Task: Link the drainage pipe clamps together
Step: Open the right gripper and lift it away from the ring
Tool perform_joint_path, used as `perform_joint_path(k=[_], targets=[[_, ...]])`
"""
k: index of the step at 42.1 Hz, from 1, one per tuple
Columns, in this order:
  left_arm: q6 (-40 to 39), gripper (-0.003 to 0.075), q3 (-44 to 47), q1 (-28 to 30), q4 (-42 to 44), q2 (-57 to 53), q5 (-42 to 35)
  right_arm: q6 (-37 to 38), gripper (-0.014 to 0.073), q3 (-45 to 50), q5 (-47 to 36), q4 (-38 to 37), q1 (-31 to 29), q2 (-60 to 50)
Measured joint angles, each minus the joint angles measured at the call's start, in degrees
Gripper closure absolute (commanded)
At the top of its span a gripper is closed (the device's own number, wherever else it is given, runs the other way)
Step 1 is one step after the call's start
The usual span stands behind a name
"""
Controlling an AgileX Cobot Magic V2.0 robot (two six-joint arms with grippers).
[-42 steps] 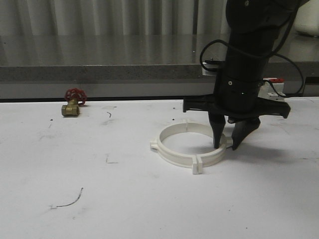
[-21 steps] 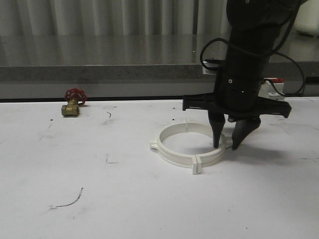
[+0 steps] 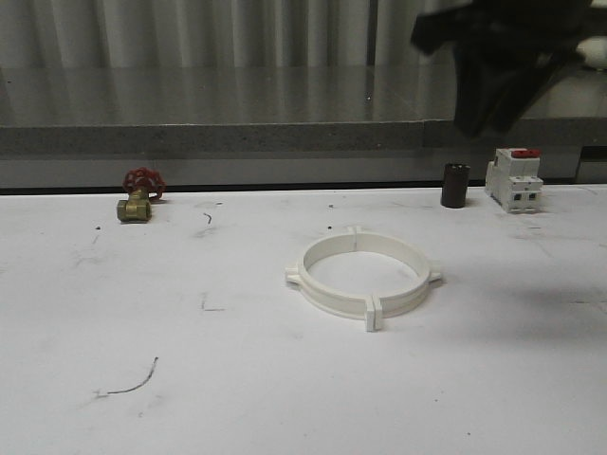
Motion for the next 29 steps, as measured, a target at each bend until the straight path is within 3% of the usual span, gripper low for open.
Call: perform_joint_path(k=[5, 14, 29], targets=[[0.00, 0.0419, 0.00, 0.00, 0.00, 0.00, 0.00, -4.07, 0.0305, 3.84, -2.65, 0.85, -1.40, -9.98], [0.00, 0.0419, 0.00, 0.00, 0.00, 0.00, 0.00, -4.98, 0.0305, 14.71, -5.07, 0.74, -2.14, -27.50], [0.00, 0.0419, 0.00, 0.00, 0.00, 0.00, 0.00, 0.46, 0.0305, 34.99, -7.04, 1.22, -2.14, -50.52]])
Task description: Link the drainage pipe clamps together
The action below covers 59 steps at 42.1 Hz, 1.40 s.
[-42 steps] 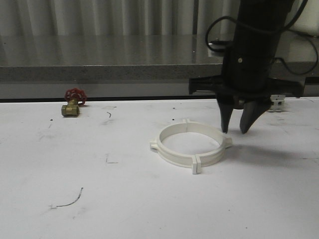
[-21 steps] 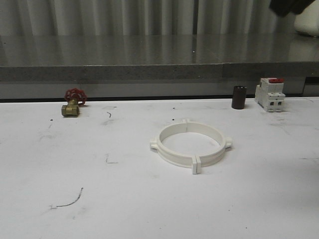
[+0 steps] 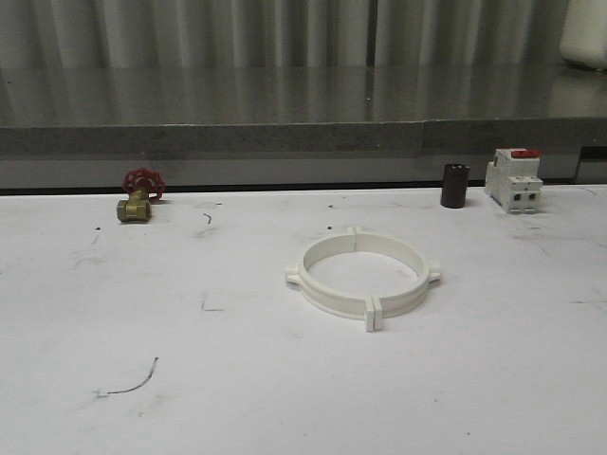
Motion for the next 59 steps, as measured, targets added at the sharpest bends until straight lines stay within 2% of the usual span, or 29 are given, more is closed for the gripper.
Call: perform_joint_path(k=[8, 26, 30, 37, 45, 47, 49, 54, 55, 59], targets=[[0.00, 0.0419, 0.00, 0.00, 0.00, 0.00, 0.00, 0.29, 0.0305, 4.15, 0.08, 0.56, 0.00, -5.69], [0.00, 0.0419, 0.00, 0.00, 0.00, 0.00, 0.00, 0.42, 0.0316, 4.15, -0.38, 0.59, 0.00, -6.12], [0.00, 0.0419, 0.00, 0.00, 0.00, 0.00, -0.23, 0.42, 0.0417, 4.15, -0.38, 0.59, 0.00, -6.12], [0.00, 0.0419, 0.00, 0.00, 0.00, 0.00, -2.87, 0.42, 0.0664, 4.15, -0.38, 0.59, 0.00, -6.12], [0.00, 0.0420, 0.00, 0.00, 0.00, 0.00, -3.96, 0.46, 0.0662, 4.15, -0.38, 0.59, 0.00, -6.12], [0.00, 0.0447, 0.00, 0.00, 0.00, 0.00, -3.96, 0.46, 0.0662, 4.15, -0.38, 0.59, 0.00, -6.12], [0.00, 0.0507, 0.00, 0.00, 0.00, 0.00, -4.20, 0.46, 0.0662, 4.15, -0.38, 0.59, 0.00, -6.12], [0.00, 0.0719, 0.00, 0.00, 0.00, 0.00, -4.29, 0.46, 0.0662, 4.15, -0.38, 0.59, 0.00, -6.12], [0.00, 0.0739, 0.00, 0.00, 0.00, 0.00, -4.29, 0.46, 0.0662, 4.15, -0.38, 0.59, 0.00, -6.12], [0.00, 0.0741, 0.00, 0.00, 0.00, 0.00, -4.29, 0.46, 0.0662, 4.15, -0.38, 0.59, 0.00, -6.12]])
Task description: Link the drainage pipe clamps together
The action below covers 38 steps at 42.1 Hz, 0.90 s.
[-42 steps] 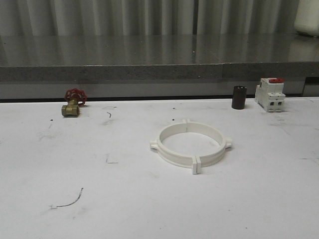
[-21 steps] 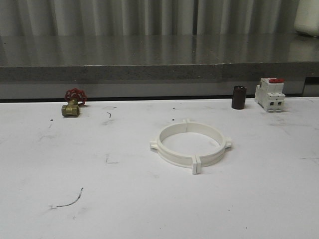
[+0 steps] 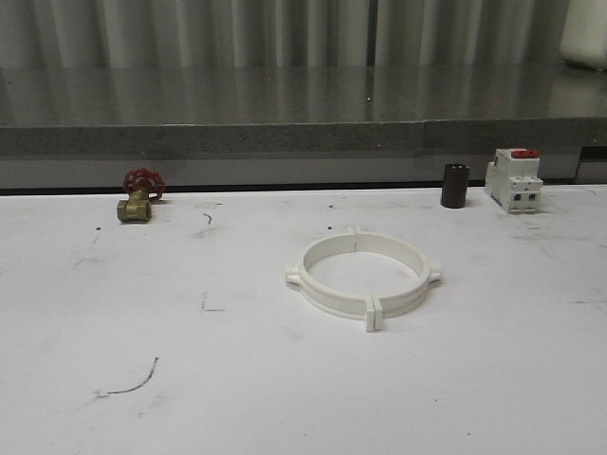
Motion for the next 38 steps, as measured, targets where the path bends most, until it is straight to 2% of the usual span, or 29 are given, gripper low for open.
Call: perform_joint_path(k=[16, 20, 27, 33, 38], targets=[[0.00, 0.0741, 0.38, 0.13, 0.00, -1.05, -0.34, 0.09, 0.0662, 0.00, 0.00, 0.10, 0.00, 0.00], [0.00, 0.0741, 1.86, 2.81, 0.49, -3.88, -2.06, 0.09, 0.0662, 0.00, 0.00, 0.10, 0.00, 0.00], [0.00, 0.0741, 10.79, 12.92, 0.98, -11.68, -13.66, 0.09, 0.0662, 0.00, 0.00, 0.10, 0.00, 0.00], [0.00, 0.0741, 23.27, 21.29, 0.98, -20.36, -25.95, 0.09, 0.0662, 0.00, 0.00, 0.13, 0.00, 0.00], [0.00, 0.0741, 32.14, 26.12, 0.27, -27.32, -32.19, 0.09, 0.0662, 0.00, 0.00, 0.13, 0.00, 0.00]])
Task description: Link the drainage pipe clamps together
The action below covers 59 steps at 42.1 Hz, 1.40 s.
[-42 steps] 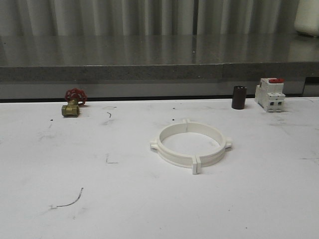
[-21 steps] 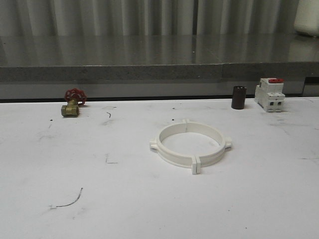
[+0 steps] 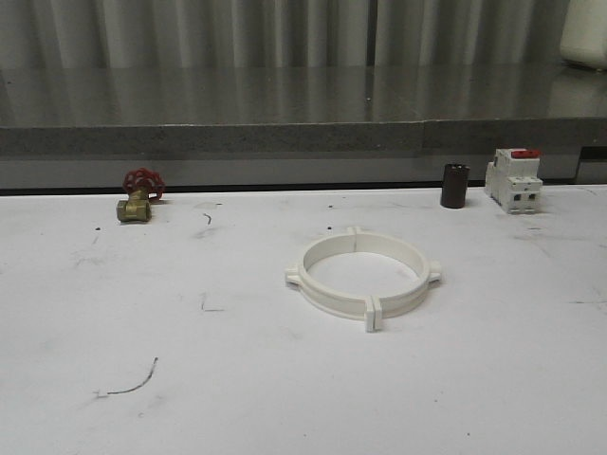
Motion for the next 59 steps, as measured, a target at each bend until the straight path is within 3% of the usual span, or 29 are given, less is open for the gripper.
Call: perform_joint_path(k=[6, 11, 59], targets=[[0.00, 0.0741, 7.53, 2.73, -1.31, -4.57, -6.35, 0.00, 0.0662, 0.00, 0.00, 0.00, 0.00, 0.00], [0.00, 0.0741, 7.55, 3.52, -3.08, -4.56, -9.46, 0.00, 0.0662, 0.00, 0.00, 0.10, 0.00, 0.00], [0.00, 0.0741, 7.55, 3.64, -3.82, -4.56, -10.59, 0.00, 0.0662, 0.02, 0.00, 0.10, 0.00, -0.10]])
